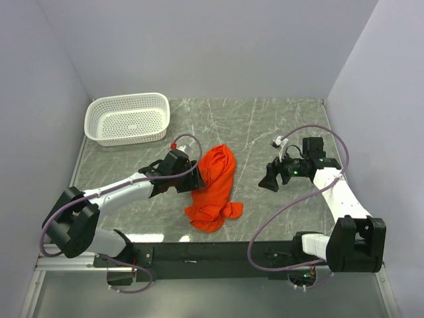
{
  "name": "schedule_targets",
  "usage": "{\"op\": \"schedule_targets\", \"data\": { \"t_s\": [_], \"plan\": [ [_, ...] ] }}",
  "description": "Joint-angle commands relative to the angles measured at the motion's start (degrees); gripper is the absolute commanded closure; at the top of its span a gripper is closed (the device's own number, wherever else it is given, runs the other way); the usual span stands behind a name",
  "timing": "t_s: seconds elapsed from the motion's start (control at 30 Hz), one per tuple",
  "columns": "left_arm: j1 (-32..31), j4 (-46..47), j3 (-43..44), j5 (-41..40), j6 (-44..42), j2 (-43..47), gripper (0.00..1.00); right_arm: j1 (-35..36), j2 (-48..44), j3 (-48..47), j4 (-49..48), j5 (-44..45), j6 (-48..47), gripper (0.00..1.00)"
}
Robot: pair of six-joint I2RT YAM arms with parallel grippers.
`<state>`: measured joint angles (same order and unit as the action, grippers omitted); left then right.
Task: Fold and stack the t-shirts
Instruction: Flatten the tshirt out
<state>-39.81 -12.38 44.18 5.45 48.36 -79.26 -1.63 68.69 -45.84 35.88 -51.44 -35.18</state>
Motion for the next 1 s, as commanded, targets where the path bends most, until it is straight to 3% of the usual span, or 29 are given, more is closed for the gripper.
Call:
{"op": "schedule_targets", "data": {
  "t_s": [0.0, 0.2, 0.43, 0.63, 0.77, 0.97],
  "plan": [
    [-0.5, 0.0, 1.8, -3.4, 0.3, 1.3, 0.42, 0.4, -1.3, -2.6, 0.0, 0.0, 0.1, 0.05],
    [-0.5, 4.1, 1.9, -2.0, 0.6, -3.0, 0.44, 0.4, -1.7, -2.5, 0.0, 0.0, 0.2, 0.05],
    [-0.5, 5.9, 5.2, -3.3, -1.1, -4.1, 0.74, 0.5, -1.7, -2.6, 0.2, -0.1, -0.1, 0.05],
    [0.1, 1.7, 15.3, -4.8, -6.9, -7.3, 0.93, 0.4, -1.9, -2.7, 0.6, -0.1, -0.5, 0.05],
    [1.6, -1.1, 21.0, -3.8, -10.0, -10.5, 0.99, 0.4, -2.2, -2.7, 0.6, 0.0, -0.7, 0.05],
    [3.9, -2.6, 27.0, -1.7, -13.2, -13.6, 1.00, 0.5, -2.5, -2.7, 0.8, 0.2, -1.0, 0.05]
  ]
}}
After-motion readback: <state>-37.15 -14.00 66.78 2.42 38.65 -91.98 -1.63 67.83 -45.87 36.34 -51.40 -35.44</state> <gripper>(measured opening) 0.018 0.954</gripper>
